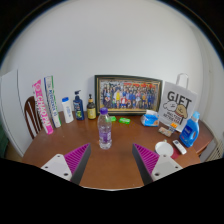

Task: Pour water

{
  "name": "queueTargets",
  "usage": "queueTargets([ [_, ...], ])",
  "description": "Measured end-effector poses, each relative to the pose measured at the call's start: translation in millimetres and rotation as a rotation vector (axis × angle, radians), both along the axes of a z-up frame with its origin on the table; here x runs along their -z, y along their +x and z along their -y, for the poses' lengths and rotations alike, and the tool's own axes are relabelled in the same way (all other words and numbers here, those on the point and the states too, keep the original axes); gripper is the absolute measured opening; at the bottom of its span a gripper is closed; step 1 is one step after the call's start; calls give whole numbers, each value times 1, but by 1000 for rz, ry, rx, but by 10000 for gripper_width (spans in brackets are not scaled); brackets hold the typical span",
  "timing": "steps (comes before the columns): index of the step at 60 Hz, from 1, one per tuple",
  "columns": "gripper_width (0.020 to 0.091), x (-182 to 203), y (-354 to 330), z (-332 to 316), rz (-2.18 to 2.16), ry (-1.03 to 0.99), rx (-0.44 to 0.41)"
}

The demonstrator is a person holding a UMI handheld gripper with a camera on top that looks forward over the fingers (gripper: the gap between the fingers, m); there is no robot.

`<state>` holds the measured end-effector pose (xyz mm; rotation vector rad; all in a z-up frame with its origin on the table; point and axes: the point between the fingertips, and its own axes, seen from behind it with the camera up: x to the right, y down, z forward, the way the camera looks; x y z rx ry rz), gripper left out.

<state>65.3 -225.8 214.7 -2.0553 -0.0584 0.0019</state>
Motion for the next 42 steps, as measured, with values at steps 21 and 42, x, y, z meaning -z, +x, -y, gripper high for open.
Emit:
queueTargets([
  [21,838,89,-42,-162,-21,122,18],
  [42,510,134,-36,-233,-9,187,84],
])
